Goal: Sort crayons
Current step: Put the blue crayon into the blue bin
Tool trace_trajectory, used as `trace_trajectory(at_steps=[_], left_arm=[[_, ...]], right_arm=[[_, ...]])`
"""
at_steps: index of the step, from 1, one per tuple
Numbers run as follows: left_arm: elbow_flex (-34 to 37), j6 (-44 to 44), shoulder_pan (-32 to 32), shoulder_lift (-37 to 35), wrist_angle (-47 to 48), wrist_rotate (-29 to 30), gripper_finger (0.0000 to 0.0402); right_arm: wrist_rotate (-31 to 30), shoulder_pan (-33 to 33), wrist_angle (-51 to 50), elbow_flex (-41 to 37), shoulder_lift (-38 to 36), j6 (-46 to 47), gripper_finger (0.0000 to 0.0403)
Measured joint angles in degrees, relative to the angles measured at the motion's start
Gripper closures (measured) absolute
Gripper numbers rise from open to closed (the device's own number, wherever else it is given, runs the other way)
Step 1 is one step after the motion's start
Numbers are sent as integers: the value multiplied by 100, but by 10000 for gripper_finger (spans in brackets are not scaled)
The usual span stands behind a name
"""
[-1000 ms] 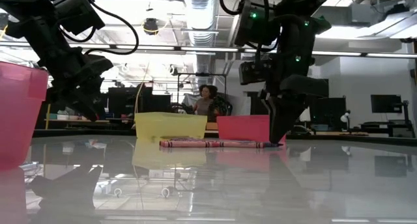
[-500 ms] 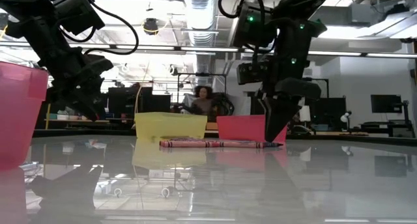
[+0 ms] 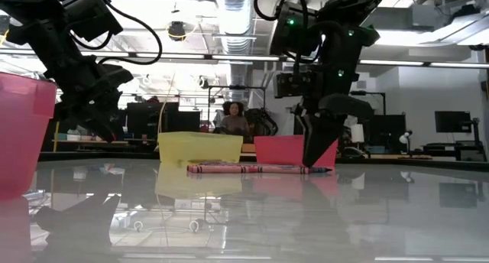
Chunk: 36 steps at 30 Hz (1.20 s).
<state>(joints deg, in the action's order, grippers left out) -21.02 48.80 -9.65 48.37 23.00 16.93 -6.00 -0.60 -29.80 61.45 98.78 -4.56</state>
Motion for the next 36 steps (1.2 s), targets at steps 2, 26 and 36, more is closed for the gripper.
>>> trace_trajectory(at_steps=[2, 26, 36], left_arm=[[0, 2, 0, 1, 1, 0, 269], [0, 10, 0, 1, 5, -4, 269], [0, 9, 0, 1, 5, -4, 269]], right_arm=[[-1, 0, 17, -17, 0, -2, 339], [-2, -15, 85, -463, -17, 504, 363], [-4, -15, 70, -468, -20, 1282, 396]])
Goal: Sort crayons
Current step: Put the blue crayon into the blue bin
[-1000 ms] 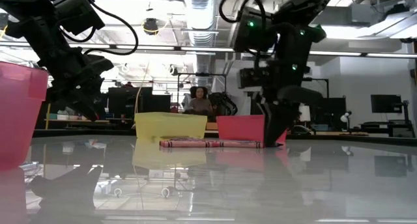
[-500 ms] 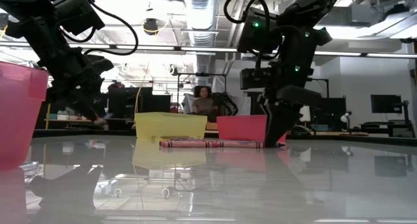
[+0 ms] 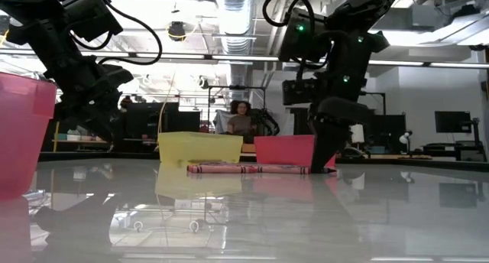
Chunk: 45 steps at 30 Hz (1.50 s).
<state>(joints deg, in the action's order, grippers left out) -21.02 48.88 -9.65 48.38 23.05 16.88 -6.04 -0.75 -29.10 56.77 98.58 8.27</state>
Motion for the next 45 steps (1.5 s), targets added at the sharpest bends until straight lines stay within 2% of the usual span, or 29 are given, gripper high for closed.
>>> trace_trajectory(at_steps=[7, 15, 19, 24, 29, 35, 40, 45], left_arm=[[0, -5, 0, 0, 0, 0, 269], [0, -105, 0, -1, -1, 2, 269], [0, -107, 0, 0, 0, 2, 269], [0, -125, 0, 0, 0, 38, 269], [0, -127, 0, 0, -1, 45, 269], [0, -121, 0, -1, 2, 9, 269], [0, -124, 0, -2, 2, 14, 269], [0, -125, 0, -2, 1, 37, 269]], right_arm=[[58, -86, -127, -40, -348, 447, 400], [28, -377, -284, -27, -1259, 1108, 400], [62, -738, -546, -26, -1845, 1793, 401], [267, -1496, -712, -17, -2456, 2885, 401], [337, -2454, -737, -15, -2720, 3996, 400], [591, -3674, -804, -15, -2695, 5731, 398], [629, -4594, -1334, -13, -2535, 7371, 397], [636, -5139, -1968, -11, -2246, 8803, 397]])
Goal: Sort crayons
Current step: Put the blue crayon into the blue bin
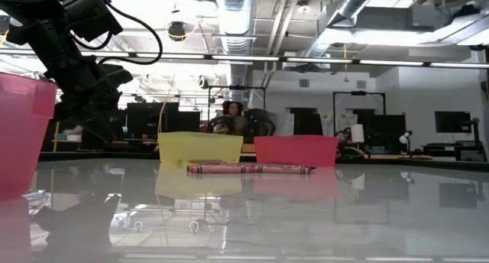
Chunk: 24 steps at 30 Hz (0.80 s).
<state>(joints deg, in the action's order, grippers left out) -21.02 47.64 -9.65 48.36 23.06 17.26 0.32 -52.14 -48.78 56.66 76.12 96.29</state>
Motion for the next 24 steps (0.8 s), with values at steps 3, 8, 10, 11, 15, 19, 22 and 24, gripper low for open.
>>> trace_trajectory(at_steps=[3, 8, 10, 11, 15, 19, 22, 24], left_arm=[[0, 0, 0, 2, -1, 2, 269], [0, 0, 0, 2, -1, 4, 269], [0, 0, 0, 2, -1, 4, 269], [0, 0, 0, 2, -1, 6, 269], [0, -1, 0, 1, -1, 7, 269], [0, 0, 0, 0, -1, 7, 269], [0, -2, 0, 1, -1, 9, 269], [0, -2, -2, 2, -1, 10, 269]], right_arm=[[-2, -128, -247, 2, 249, 330, 396], [-2, -106, -592, 2, 751, 708, 396], [-2, -50, -624, 2, 953, 745, 396], [-2, -18, -613, 2, 1052, 743, 396], [40, 115, -602, 3, 1390, 785, 396], [134, 214, -516, 4, 1637, 722, 395], [208, 232, -496, 7, 1702, 726, 386], [273, 232, -497, 7, 1696, 723, 375]])
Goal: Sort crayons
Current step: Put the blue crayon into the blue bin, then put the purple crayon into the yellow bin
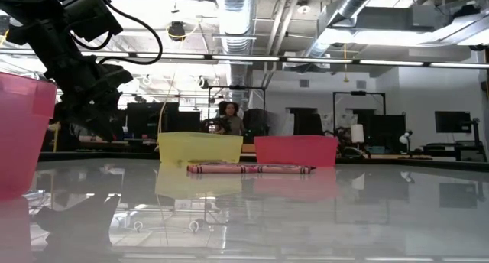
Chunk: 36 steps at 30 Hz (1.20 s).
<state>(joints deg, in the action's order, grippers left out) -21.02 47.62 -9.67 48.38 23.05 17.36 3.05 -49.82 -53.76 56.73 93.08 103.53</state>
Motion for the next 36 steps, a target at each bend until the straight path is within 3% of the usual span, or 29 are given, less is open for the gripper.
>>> trace_trajectory(at_steps=[6, 14, 24, 30, 33, 36], left_arm=[[0, -2, 1, -1, 0, 2, 269], [0, -136, 1, 0, 0, 3, 269], [0, -249, 2, -2, -2, 3, 269], [0, -246, 1, 0, 0, 55, 269], [0, -147, 2, 0, -2, 129, 269], [0, -123, 1, 0, -4, 147, 269]], right_arm=[[156, 0, 11, 0, -11, -142, 340], [164, 0, 35, 48, -55, -283, 331], [87, 275, -218, 302, -998, -1137, 331], [-1048, 929, 215, 302, -1761, -2001, 331], [-1810, 1404, 581, 302, -2034, -2900, 331], [-2183, 1943, 990, 304, -2172, -4018, 331]])
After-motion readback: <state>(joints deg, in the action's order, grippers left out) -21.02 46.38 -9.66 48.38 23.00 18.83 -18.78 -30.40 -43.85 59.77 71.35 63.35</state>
